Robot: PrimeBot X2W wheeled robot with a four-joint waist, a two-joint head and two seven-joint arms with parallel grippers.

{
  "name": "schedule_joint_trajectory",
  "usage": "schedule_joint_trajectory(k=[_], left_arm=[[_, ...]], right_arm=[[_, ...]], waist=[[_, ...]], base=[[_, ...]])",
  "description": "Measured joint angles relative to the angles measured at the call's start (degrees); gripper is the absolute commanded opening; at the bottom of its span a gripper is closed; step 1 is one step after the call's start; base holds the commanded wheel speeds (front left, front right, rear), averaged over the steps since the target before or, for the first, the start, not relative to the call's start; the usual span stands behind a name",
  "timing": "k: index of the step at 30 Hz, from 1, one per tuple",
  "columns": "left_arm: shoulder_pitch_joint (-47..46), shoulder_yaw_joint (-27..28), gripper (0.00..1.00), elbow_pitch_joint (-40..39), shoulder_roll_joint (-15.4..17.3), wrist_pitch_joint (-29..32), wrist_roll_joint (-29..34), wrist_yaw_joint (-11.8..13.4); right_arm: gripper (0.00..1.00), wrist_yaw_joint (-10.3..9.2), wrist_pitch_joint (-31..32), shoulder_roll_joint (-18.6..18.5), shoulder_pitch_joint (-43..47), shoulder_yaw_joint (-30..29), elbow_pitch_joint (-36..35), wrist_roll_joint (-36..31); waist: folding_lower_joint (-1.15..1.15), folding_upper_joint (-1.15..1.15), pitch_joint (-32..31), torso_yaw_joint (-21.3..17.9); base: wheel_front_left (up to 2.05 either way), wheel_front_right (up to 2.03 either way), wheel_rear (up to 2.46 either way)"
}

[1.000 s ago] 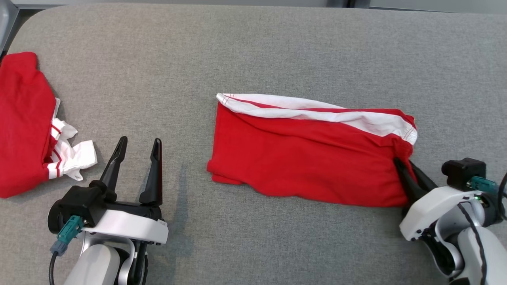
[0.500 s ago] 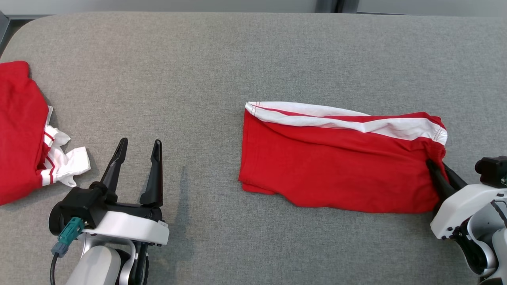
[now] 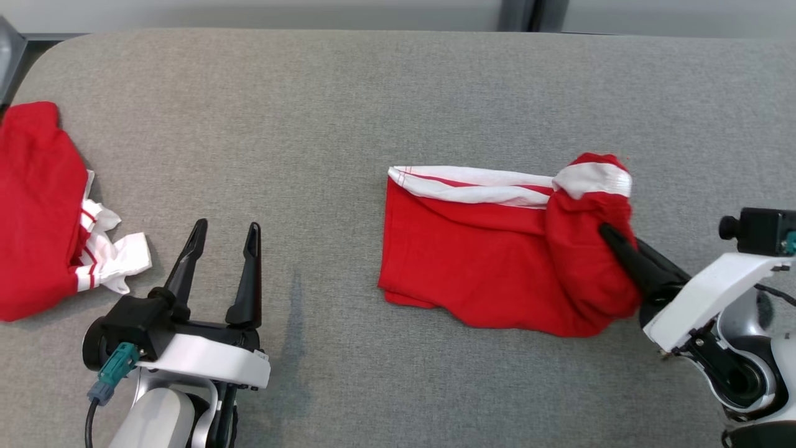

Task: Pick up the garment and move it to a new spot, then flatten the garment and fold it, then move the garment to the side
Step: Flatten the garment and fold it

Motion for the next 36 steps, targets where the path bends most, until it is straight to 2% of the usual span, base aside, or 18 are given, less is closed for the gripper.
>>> schedule_joint_trajectory(k=[6, 9, 16, 24, 25, 26, 27, 36], left_arm=[[-0.1, -0.6, 1.00, 0.2, -0.5, 0.0, 0.0, 0.0], [-0.1, -0.8, 1.00, 0.4, -0.9, 0.0, 0.0, -0.2], [-1.2, -1.1, 1.00, 1.0, -1.4, -0.1, -0.1, -0.5], [-1.3, -1.1, 1.00, 1.5, -2.3, -0.1, -0.1, -1.0], [-1.3, -1.1, 1.00, 1.6, -2.4, -0.1, -0.1, -1.1], [-1.3, -1.1, 1.00, 1.6, -2.5, -0.1, -0.1, -1.2], [-1.4, -1.1, 1.00, 1.7, -2.7, -0.1, -0.1, -1.3], [-2.3, 0.5, 1.00, 1.8, -2.8, -0.2, 0.4, -1.3]], right_arm=[[0.00, -0.01, 4.0, 4.5, -2.2, 1.4, -0.9, 11.5], [0.00, -0.01, 4.1, 6.4, -4.1, 2.4, 1.2, 14.1], [0.00, -0.01, 2.9, 8.4, -9.0, 8.0, 8.5, 15.8], [0.00, -0.01, -1.0, 8.1, -13.1, 13.7, 14.4, 16.1], [0.19, -0.01, -1.5, 8.0, -13.4, 14.2, 14.7, 16.2], [0.48, -0.01, -1.9, 7.8, -13.8, 14.8, 15.1, 16.6], [1.00, -0.01, -2.6, 7.5, -14.1, 15.5, 15.1, 16.7], [1.00, -0.01, -8.6, 5.2, -16.2, 20.5, 13.0, 17.1]], waist=[[0.00, 0.00, 0.0, 2.1], [0.00, 0.00, 0.1, 3.3], [0.00, 0.00, 1.1, 6.1], [0.00, 0.00, 2.3, 7.8], [0.00, 0.00, 2.4, 7.9], [0.00, 0.00, 2.5, 7.9], [0.00, 0.00, 2.6, 7.9], [0.00, 0.00, 2.7, 7.0]], base=[[0.00, 0.00, 0.00], [0.00, 0.00, 0.00], [0.00, 0.00, 0.00], [0.00, 0.00, 0.00], [0.00, 0.00, 0.00], [0.00, 0.00, 0.00], [0.00, 0.00, 0.00], [0.00, 0.00, 0.00]])
